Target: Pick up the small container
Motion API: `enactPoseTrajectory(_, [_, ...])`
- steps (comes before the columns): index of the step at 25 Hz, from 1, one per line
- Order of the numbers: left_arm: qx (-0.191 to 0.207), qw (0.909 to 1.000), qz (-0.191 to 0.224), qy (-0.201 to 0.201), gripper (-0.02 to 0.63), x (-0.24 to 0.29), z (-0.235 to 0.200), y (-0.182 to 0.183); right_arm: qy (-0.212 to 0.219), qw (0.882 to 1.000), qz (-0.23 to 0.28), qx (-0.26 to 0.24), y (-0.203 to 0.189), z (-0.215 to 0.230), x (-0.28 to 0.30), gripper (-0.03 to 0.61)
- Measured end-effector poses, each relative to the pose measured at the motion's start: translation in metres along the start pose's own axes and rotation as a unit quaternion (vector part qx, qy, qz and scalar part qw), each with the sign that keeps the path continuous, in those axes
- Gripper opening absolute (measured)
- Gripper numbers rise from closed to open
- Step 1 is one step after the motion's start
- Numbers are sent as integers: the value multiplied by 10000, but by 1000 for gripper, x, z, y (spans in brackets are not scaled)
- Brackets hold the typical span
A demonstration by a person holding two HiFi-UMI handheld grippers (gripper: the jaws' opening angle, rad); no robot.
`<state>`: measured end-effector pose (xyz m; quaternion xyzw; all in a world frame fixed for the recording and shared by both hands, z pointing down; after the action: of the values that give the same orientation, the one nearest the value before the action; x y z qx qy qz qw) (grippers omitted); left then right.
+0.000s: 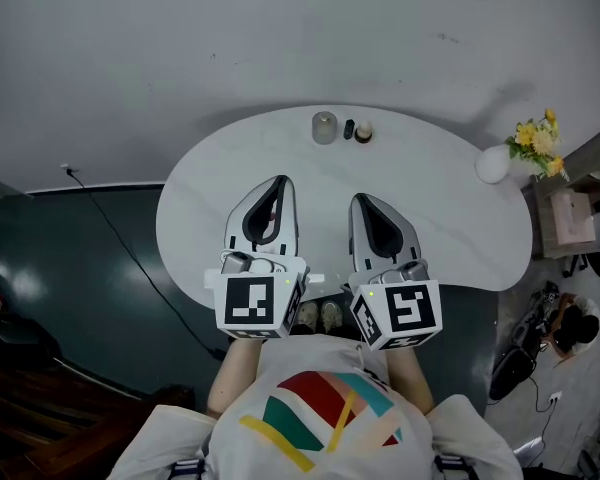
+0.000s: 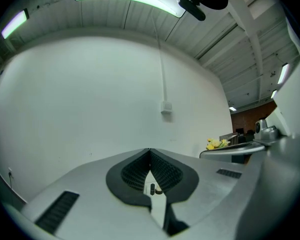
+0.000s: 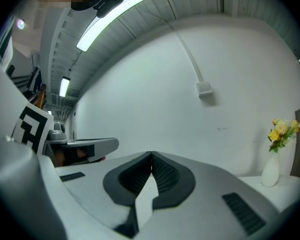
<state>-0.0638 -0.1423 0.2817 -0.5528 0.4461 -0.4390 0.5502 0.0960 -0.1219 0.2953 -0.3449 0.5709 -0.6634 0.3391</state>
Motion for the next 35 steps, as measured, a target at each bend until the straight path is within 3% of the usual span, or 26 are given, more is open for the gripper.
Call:
enactPoseTrajectory(7, [-30, 9999, -73, 132, 17, 8, -4, -5, -95, 9995, 23, -295, 4, 15, 25, 15])
enactPoseTrajectory(8, [-38, 9999, -59, 147, 17, 10, -6, -6, -47, 9994, 44, -336, 7, 17, 33, 40])
enactPoseTrajectory(9, [-51, 9998, -48, 173, 17, 11, -7, -7, 39, 9994, 55, -332, 10, 19, 41, 108])
enactPoseTrajectory(13, [92, 9993, -176, 318, 17, 21, -18, -13, 220, 9995, 93, -188, 17, 33, 76, 226])
enactPoseTrajectory(17, [-49, 9993, -42, 375, 17, 38, -29, -21, 87, 9995, -42, -302, 10, 49, 109, 285])
enactPoseTrajectory(20, [-15, 9989, -168, 434, 17, 49, -37, -30, 9, 9993, -167, -320, -1, 60, 137, 315])
enactPoseTrajectory(35, [4, 9934, -939, 667, 17, 92, -70, -97, -557, 9939, -936, -196, -84, 116, 246, 327])
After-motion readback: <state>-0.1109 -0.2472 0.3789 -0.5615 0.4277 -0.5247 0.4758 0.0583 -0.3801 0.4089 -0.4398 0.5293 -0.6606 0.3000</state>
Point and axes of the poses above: the fingertips, and each gripper's own axes: x forward along the fingers, z to its right, y out of its top, the point moved 8 cm from there along -x, backward along the fingers, and after that the axes turned 9 degrees about y, right-handed, at the moved point
